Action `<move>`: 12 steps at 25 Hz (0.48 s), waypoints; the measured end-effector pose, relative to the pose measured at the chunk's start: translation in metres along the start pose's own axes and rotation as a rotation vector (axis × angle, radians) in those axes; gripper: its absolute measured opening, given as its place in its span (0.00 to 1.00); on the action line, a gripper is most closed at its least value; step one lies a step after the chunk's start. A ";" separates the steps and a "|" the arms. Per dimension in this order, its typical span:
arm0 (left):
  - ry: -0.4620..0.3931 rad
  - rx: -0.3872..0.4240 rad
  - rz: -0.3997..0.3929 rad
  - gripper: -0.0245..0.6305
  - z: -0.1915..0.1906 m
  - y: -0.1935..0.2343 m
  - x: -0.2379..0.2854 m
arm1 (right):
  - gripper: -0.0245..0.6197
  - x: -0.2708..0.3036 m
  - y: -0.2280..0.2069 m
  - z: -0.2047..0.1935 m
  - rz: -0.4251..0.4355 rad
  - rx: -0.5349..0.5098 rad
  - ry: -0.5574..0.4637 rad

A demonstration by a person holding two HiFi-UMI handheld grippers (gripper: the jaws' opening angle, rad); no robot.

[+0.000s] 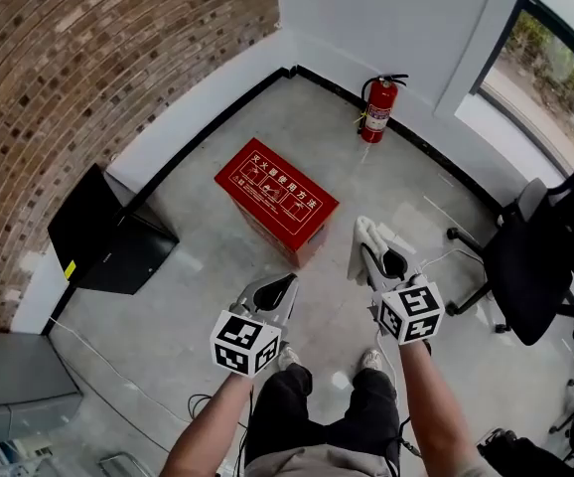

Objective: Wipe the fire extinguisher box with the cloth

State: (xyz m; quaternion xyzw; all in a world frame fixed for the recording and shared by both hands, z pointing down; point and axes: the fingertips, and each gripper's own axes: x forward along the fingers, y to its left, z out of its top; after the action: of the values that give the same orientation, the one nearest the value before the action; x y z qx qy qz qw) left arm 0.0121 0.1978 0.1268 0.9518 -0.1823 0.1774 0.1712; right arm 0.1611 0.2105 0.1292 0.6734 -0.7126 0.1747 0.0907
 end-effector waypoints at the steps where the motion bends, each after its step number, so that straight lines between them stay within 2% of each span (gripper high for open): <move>1: -0.003 -0.004 0.010 0.04 -0.004 0.004 0.011 | 0.20 0.016 -0.013 -0.008 0.005 -0.005 0.000; 7: -0.048 -0.015 0.105 0.04 -0.052 0.032 0.084 | 0.20 0.115 -0.084 -0.092 0.040 -0.049 0.013; 12: -0.050 -0.005 0.170 0.04 -0.121 0.064 0.126 | 0.20 0.182 -0.102 -0.167 0.080 -0.054 -0.024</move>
State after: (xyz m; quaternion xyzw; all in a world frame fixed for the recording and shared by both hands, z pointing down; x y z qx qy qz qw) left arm 0.0623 0.1531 0.3003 0.9366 -0.2671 0.1672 0.1535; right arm 0.2311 0.1005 0.3622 0.6437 -0.7444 0.1510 0.0932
